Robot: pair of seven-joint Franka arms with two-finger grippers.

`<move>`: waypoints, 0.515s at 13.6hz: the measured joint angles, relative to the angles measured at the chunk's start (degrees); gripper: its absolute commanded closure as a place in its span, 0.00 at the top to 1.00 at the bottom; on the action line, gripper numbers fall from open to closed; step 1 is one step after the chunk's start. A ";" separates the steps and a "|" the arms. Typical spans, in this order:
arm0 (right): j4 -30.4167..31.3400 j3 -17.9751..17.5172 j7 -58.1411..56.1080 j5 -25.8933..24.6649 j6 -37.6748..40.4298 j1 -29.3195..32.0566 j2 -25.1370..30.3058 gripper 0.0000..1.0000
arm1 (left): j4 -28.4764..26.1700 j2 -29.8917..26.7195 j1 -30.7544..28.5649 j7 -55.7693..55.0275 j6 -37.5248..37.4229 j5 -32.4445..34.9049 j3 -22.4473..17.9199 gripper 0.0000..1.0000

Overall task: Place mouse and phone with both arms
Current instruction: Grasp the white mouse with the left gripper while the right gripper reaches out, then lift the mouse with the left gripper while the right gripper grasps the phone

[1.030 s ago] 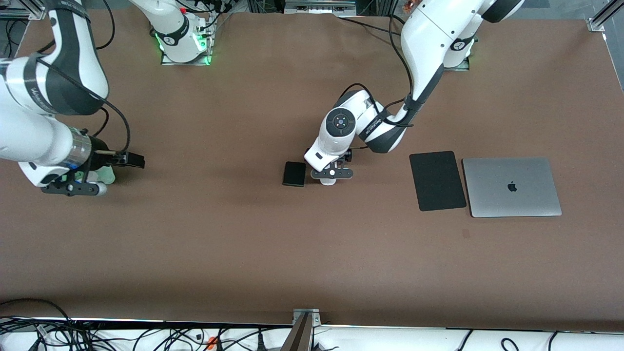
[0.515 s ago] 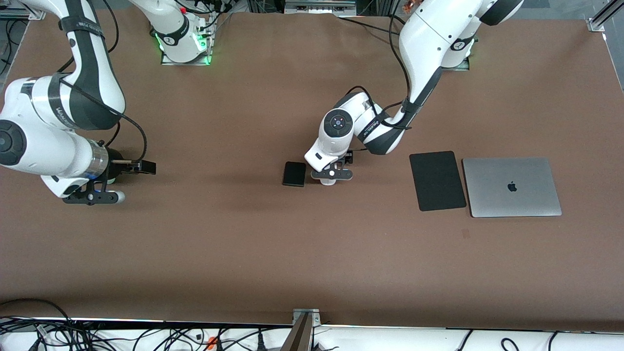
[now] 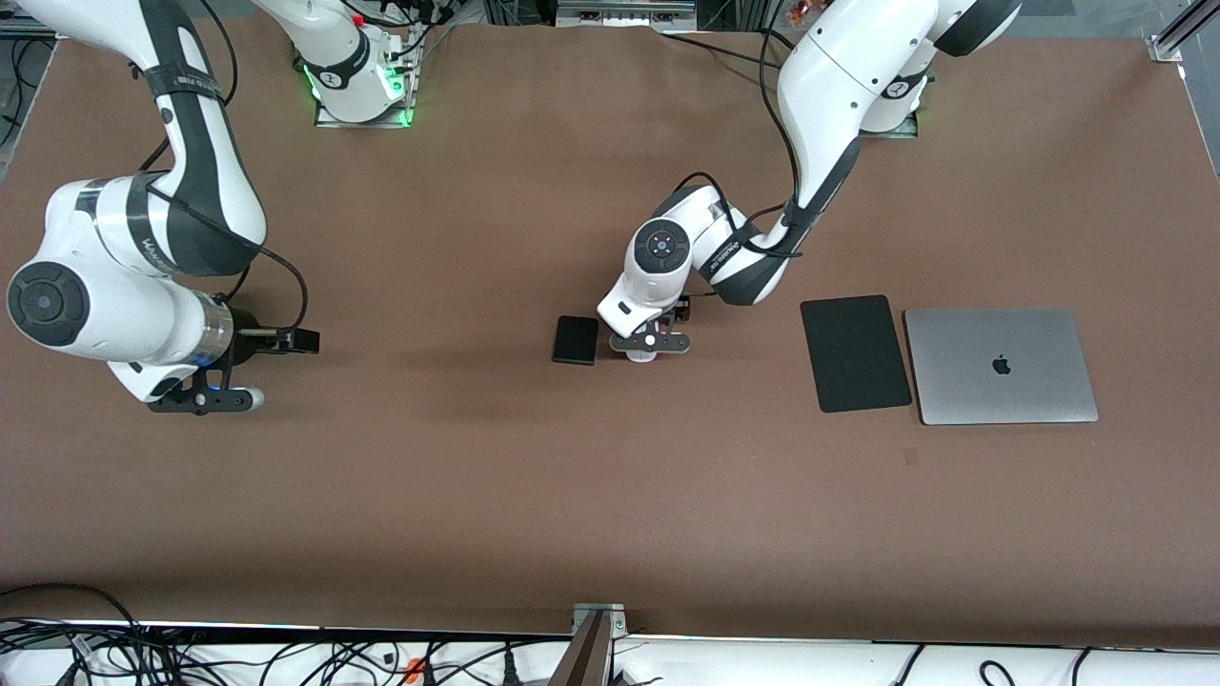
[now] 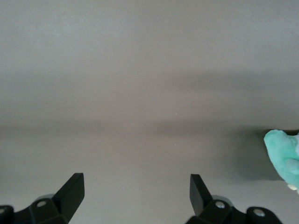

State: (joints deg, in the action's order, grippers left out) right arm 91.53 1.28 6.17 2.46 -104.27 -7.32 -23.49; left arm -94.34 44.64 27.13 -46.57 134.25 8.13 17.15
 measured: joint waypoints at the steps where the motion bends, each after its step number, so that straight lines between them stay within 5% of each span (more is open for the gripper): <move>1: -0.01 -0.02 2.09 0.00 -0.03 -0.72 -0.08 1.00 | 0.05 0.00 -0.06 0.00 0.00 0.00 -0.02 0.43; 7: -0.01 -0.10 15.19 0.01 -1.59 -5.30 -1.21 1.00 | 0.49 -0.16 -1.57 0.33 -0.18 0.01 -0.62 0.34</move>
State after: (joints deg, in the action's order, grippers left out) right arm 91.53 1.18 21.36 2.47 -105.86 -12.61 -24.70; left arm -93.85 44.48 25.56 -46.25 134.07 8.15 16.53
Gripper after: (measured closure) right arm 0.000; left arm 0.379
